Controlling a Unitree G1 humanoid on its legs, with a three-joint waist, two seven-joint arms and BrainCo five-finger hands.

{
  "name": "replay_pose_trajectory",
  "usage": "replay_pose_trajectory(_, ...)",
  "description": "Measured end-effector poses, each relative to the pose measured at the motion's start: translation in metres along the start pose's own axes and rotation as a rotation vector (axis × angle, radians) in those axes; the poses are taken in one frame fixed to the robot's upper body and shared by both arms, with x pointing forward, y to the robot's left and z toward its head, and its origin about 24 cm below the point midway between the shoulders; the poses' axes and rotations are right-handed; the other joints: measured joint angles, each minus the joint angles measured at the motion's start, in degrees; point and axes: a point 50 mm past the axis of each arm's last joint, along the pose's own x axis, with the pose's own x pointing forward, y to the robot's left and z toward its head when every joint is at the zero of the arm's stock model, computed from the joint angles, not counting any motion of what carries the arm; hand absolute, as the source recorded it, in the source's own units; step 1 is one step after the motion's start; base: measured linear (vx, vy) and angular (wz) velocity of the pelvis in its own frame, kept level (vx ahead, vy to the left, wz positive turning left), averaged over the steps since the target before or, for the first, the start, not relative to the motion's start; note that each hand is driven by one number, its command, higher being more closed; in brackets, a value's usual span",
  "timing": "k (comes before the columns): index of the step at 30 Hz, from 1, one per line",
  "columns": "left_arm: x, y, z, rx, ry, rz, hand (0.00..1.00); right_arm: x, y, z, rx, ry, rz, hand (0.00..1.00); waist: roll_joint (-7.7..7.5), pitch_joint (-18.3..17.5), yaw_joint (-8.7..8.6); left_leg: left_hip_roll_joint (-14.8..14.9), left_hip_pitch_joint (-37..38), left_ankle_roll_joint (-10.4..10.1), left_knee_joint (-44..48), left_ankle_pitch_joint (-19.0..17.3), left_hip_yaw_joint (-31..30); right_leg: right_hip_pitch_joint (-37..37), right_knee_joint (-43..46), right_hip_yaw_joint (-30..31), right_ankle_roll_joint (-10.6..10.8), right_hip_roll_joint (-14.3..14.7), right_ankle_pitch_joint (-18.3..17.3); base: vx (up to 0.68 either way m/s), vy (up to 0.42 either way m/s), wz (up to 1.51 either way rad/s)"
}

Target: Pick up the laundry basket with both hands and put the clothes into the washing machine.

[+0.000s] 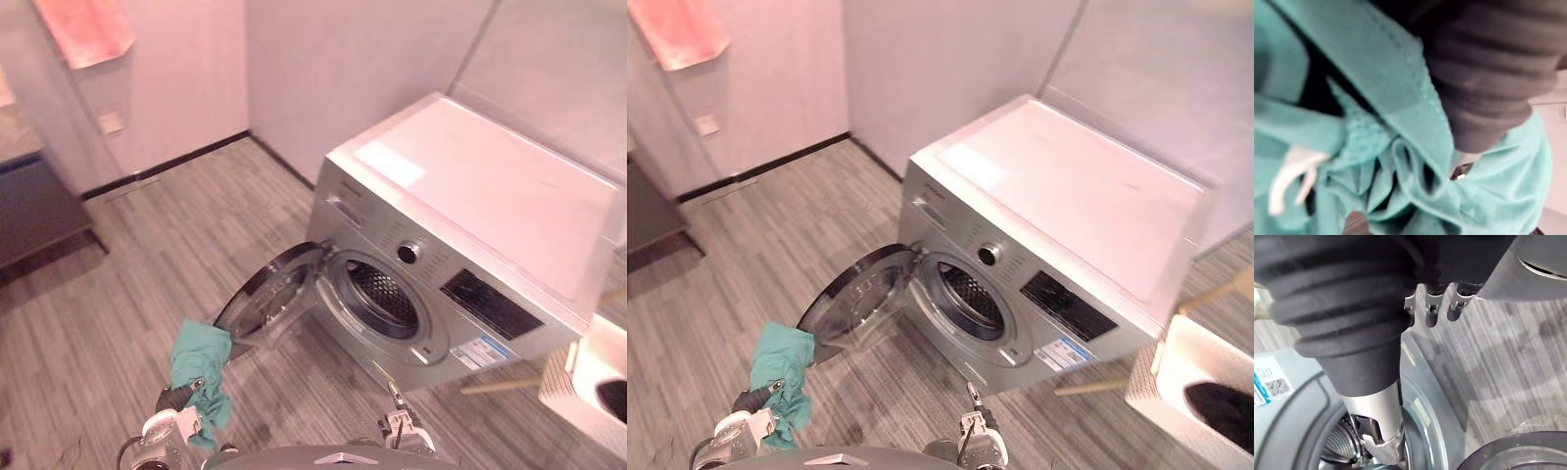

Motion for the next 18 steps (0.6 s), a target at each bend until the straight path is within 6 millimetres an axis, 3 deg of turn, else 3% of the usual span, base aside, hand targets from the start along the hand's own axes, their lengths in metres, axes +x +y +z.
replay_pose_trajectory(2, -0.001, -0.007, -0.008, -0.013, 0.033, -0.011, 1.00, 0.001, -0.006, 0.011, -0.017, -0.025, -0.001, 0.00, 1.06, -0.4, 0.26, -1.1, 0.7, 0.1, -1.4, 0.0, 1.8, 0.2, -5.7, -3.9, -0.9, -0.6, -0.1, 0.10, -0.017, -1.05)
replay_pose_trajectory(4, 0.000, -0.014, -0.011, -0.020, 0.050, -0.022, 1.00, 0.002, -0.014, 0.020, -0.018, -0.045, -0.028, 0.00, 1.99, 0.1, 0.21, -1.2, 0.1, 0.1, -1.6, 0.0, 3.6, 1.1, -11.5, -3.8, -1.1, -0.5, 0.1, 0.07, -0.059, -0.81)
replay_pose_trajectory(6, -0.001, -0.020, -0.018, -0.026, 0.086, -0.029, 1.00, 0.001, -0.034, 0.023, -0.004, -0.041, -0.097, 0.00, 2.85, 0.4, -0.24, -0.9, 0.8, 0.1, -1.6, 0.0, 4.4, 3.2, -17.7, -2.5, -0.8, 0.0, 1.4, 0.06, -0.136, -0.91)
replay_pose_trajectory(9, -0.006, -0.046, -0.029, -0.056, 0.122, -0.093, 1.00, -0.007, -0.070, 0.032, 0.041, -0.067, -0.198, 0.00, 3.79, 0.6, -0.64, -0.3, 4.5, 0.1, -1.6, 0.4, 4.2, 6.9, -21.6, 0.4, -1.2, 1.0, 3.6, 0.06, -0.082, -0.66)
replay_pose_trajectory(13, -0.008, -0.082, -0.024, -0.038, 0.107, -0.211, 1.00, -0.013, -0.089, 0.036, 0.106, -0.091, -0.256, 0.00, 4.00, 1.2, -1.86, -0.1, 6.1, -0.7, 0.0, 0.1, 3.3, 8.7, -23.2, 1.8, -0.9, 1.0, 4.8, 0.00, -0.021, -0.33)
replay_pose_trajectory(15, -0.007, -0.086, -0.013, -0.053, 0.065, -0.235, 1.00, -0.015, -0.087, 0.016, 0.153, -0.053, -0.262, 0.00, 2.52, 4.0, -1.72, 3.2, 2.5, -4.2, 15.4, -2.7, 2.3, 10.2, -20.9, 2.6, -0.7, 1.3, 3.1, -0.08, -0.068, -0.35)
replay_pose_trajectory(16, -0.007, -0.085, -0.010, -0.070, 0.053, -0.230, 1.00, -0.015, -0.085, 0.013, 0.160, -0.050, -0.257, 0.00, 2.48, 4.9, -1.38, 4.6, 1.0, -3.7, 21.5, -3.1, 1.1, 10.4, -19.6, 2.8, -0.8, 1.8, 2.0, -0.14, -0.101, -0.74)
replay_pose_trajectory(17, -0.009, -0.084, -0.015, -0.104, 0.064, -0.221, 1.00, -0.015, -0.082, 0.017, 0.134, -0.061, -0.236, 0.00, 3.52, 6.3, -0.29, 7.2, -2.9, -1.1, 33.9, -1.5, -3.0, 10.3, -16.3, 4.6, -1.2, 3.6, -0.1, -0.15, -0.034, -0.92)
replay_pose_trajectory(18, -0.010, -0.080, -0.021, -0.117, 0.079, -0.206, 1.00, -0.014, -0.078, 0.019, 0.103, -0.063, -0.217, 0.00, 4.26, 6.7, 0.45, 7.9, -5.6, 2.0, 40.5, 1.3, -6.6, 10.2, -14.4, 6.3, -1.2, 4.9, -0.9, -0.18, -0.008, -1.31)
